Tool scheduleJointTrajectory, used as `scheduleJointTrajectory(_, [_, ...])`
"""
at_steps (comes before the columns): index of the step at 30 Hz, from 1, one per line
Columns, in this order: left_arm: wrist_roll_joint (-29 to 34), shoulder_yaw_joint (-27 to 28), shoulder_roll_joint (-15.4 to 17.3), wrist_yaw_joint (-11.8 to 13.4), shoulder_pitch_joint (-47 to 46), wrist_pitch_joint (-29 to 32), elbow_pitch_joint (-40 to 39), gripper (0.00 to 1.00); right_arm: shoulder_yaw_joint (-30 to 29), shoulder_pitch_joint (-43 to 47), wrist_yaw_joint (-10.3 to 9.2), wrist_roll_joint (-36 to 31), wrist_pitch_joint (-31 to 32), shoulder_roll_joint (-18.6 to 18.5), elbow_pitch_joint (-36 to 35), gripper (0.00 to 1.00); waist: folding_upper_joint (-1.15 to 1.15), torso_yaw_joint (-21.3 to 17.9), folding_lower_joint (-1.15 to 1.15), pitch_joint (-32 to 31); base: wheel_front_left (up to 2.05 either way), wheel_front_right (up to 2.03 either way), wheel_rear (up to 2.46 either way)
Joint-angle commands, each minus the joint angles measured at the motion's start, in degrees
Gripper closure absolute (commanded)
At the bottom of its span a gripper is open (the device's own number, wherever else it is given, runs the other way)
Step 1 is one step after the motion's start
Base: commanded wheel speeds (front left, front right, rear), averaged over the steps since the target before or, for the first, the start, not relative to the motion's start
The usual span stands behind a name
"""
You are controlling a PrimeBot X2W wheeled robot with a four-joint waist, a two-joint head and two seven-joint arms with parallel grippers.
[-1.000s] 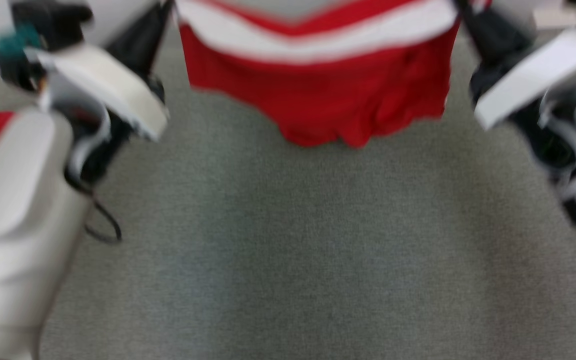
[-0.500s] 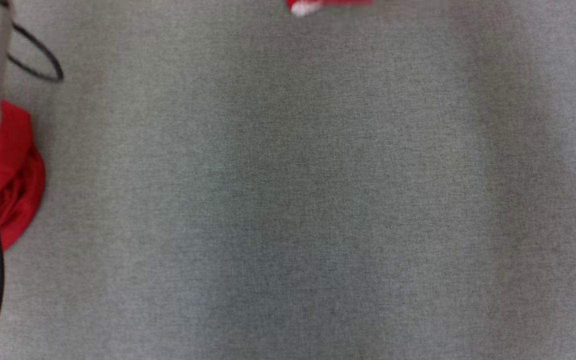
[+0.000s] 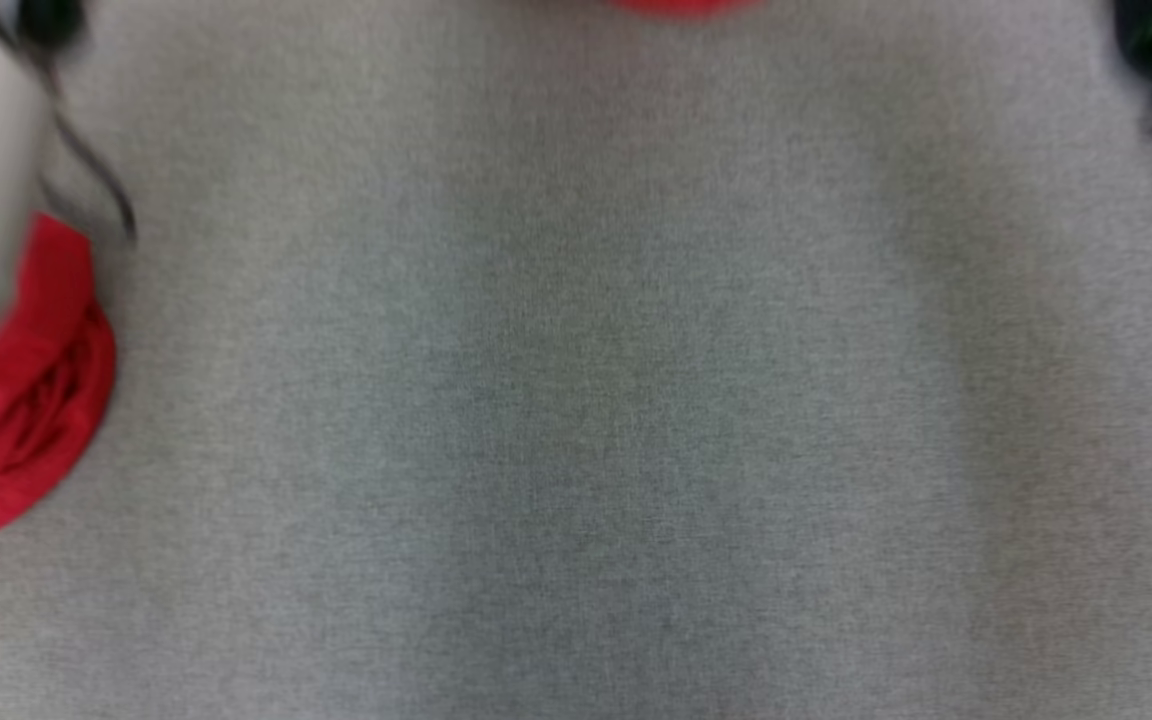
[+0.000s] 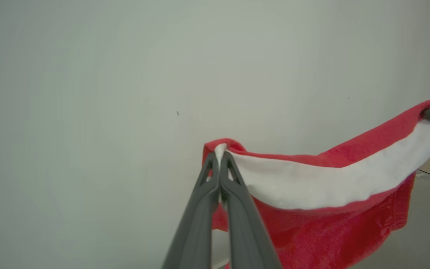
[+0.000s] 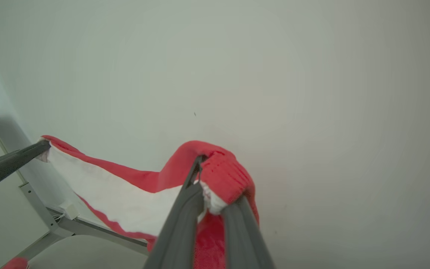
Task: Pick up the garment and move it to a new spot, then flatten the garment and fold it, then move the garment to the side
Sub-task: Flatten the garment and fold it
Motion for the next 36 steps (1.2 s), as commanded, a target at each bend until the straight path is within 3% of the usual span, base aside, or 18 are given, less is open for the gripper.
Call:
scheduleJointTrajectory(1, [-1.3, -1.4, 1.5, 0.1, 2.6, -0.1, -0.8, 1.00, 1.0, 2.4, -0.11, 1.3, 0.6, -0.6, -1.0, 1.00, 0.00, -0.2, -0.01, -1.8, 0.00, 0.00, 0.00])
scheduleJointTrajectory(8, [-9.1, -8.1, 8.4, 0.1, 18.1, 3.4, -5.7, 1.00, 10.3, 17.1, -0.11, 7.8, 7.1, -4.7, -8.4, 1.00, 0.00, -0.7, -0.01, -10.6, 0.00, 0.00, 0.00])
scheduleJointTrajectory(18, [-21.7, -14.7, 14.3, 1.6, 38.2, 22.8, -19.0, 1.00, 22.5, 35.7, -0.11, 17.3, 17.4, -17.0, -23.2, 1.00, 0.00, 1.1, -0.01, -24.0, 0.00, 0.00, 0.00])
scheduleJointTrajectory(23, [-26.1, -16.2, 18.6, 5.7, 44.8, 28.8, -29.6, 1.00, 26.0, 42.1, -0.11, 21.1, 22.3, -22.9, -29.2, 1.00, 0.00, 1.5, -0.01, -27.8, 0.00, 0.00, 0.00])
scheduleJointTrajectory(24, [-28.2, -16.4, 20.7, 7.7, 47.2, 31.1, -34.4, 1.00, 26.7, 44.2, -0.11, 22.6, 23.5, -25.2, -31.7, 1.00, 0.00, 1.5, -0.01, -28.5, 0.00, 0.00, 0.00])
scheduleJointTrajectory(29, [-33.9, -15.4, 25.0, 12.9, 52.9, 32.9, -45.4, 1.00, 27.9, 48.5, -0.11, 25.5, 26.5, -30.4, -38.2, 1.00, 0.00, 1.0, -0.01, -29.3, 0.00, 0.00, 0.00])
scheduleJointTrajectory(32, [-35.6, -14.8, 27.8, 15.3, 54.7, 33.0, -50.3, 1.00, 27.8, 50.0, -0.11, 26.4, 26.5, -32.5, -41.6, 1.00, 0.00, 0.6, -0.01, -29.4, 0.00, 0.00, 0.00])
scheduleJointTrajectory(36, [-36.1, -13.8, 29.5, 16.6, 55.4, 32.2, -52.6, 1.00, 27.0, 50.9, -0.11, 27.0, 25.4, -33.5, -43.3, 1.00, 0.00, -0.1, -0.01, -29.1, 0.00, 0.00, 0.00])
